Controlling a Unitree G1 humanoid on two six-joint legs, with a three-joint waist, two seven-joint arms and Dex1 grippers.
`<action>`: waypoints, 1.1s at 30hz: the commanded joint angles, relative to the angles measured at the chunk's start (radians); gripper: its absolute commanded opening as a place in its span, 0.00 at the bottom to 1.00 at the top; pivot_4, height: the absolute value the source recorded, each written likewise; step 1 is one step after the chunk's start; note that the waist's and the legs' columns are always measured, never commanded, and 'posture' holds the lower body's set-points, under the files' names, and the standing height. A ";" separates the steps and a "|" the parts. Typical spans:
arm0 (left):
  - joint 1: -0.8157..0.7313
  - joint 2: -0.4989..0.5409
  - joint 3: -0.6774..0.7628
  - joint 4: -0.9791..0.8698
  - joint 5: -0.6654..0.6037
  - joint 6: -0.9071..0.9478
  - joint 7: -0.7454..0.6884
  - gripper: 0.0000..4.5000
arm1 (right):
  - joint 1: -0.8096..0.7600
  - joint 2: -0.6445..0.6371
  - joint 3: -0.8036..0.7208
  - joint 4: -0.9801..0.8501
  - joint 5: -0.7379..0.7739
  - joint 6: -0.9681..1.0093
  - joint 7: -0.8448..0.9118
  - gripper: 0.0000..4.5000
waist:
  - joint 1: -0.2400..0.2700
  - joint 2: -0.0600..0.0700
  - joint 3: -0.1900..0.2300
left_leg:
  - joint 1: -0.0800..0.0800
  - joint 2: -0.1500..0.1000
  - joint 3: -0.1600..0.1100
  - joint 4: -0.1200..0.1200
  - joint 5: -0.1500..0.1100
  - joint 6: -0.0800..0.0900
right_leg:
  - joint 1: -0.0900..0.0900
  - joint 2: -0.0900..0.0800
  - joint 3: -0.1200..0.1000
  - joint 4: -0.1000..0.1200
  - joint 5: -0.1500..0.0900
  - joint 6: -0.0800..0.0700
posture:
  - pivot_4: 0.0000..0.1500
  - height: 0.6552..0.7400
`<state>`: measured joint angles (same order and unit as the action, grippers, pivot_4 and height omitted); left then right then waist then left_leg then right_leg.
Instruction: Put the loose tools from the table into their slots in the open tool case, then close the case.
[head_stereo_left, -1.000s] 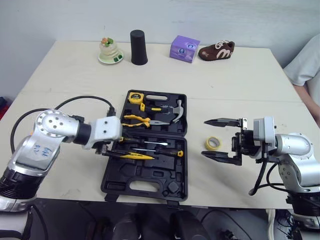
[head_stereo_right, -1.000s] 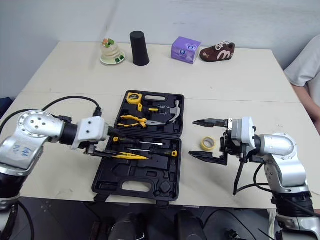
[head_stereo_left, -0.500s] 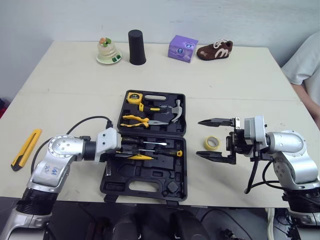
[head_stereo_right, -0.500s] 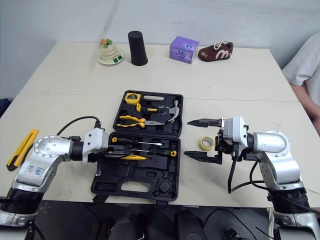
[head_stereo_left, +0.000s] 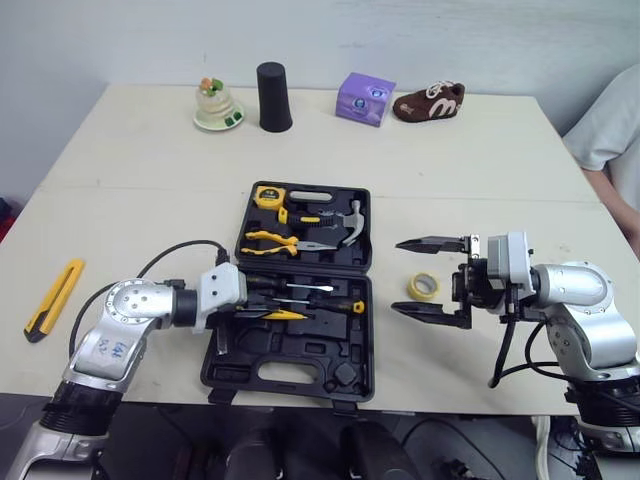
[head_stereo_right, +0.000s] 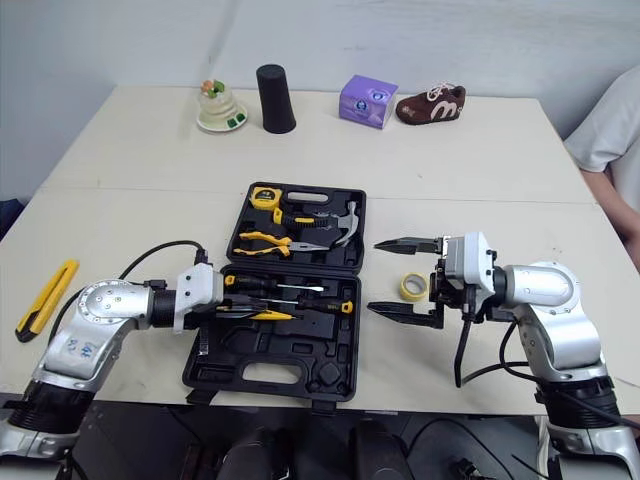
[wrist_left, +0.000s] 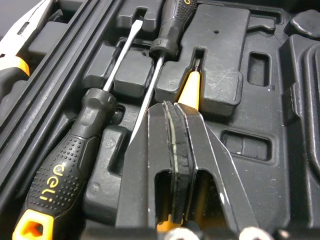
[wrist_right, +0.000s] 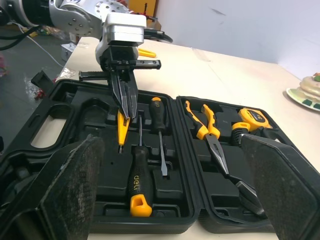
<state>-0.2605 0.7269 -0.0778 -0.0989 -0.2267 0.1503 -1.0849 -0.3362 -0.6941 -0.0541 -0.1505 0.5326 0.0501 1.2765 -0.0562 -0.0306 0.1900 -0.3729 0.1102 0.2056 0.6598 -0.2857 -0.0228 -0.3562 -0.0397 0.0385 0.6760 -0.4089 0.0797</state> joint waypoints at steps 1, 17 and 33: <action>0.057 0.005 -0.066 0.083 0.084 -0.020 0.013 0.01 | 0.004 -0.003 -0.009 -0.031 -0.002 -0.007 -0.008 1.00 | 0.000 0.003 -0.002 | 0.001 0.000 0.000 0.000 0.000 0.000 | 0.001 0.000 0.000 0.000 0.000 0.000 | 1.00 1.00; 0.100 0.016 -0.161 0.215 0.136 0.027 0.053 0.01 | -0.007 -0.001 -0.011 0.001 -0.008 -0.022 -0.007 1.00 | -0.005 0.025 -0.032 | 0.021 -0.003 -0.002 -0.015 -0.003 0.001 | 0.022 -0.001 0.000 -0.015 0.000 0.000 | 1.00 1.00; 0.144 0.008 0.320 0.020 -0.218 0.021 0.139 0.14 | 0.054 -0.135 -0.243 0.239 -0.010 -0.105 0.014 1.00 | -0.006 0.012 -0.026 | 0.013 -0.002 -0.003 -0.015 -0.004 0.002 | 0.015 -0.002 -0.001 -0.019 0.000 -0.001 | 1.00 1.00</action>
<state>-0.1422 0.6970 0.1039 -0.0165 -0.3705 0.1274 -0.9806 -0.2893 -0.8060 -0.2010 0.0108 0.5156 -0.0166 1.3126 -0.0620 -0.0187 0.1642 -0.3621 0.1086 0.2026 0.6445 -0.2902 -0.0215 -0.3427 -0.0418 0.0371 0.6567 -0.4090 0.0784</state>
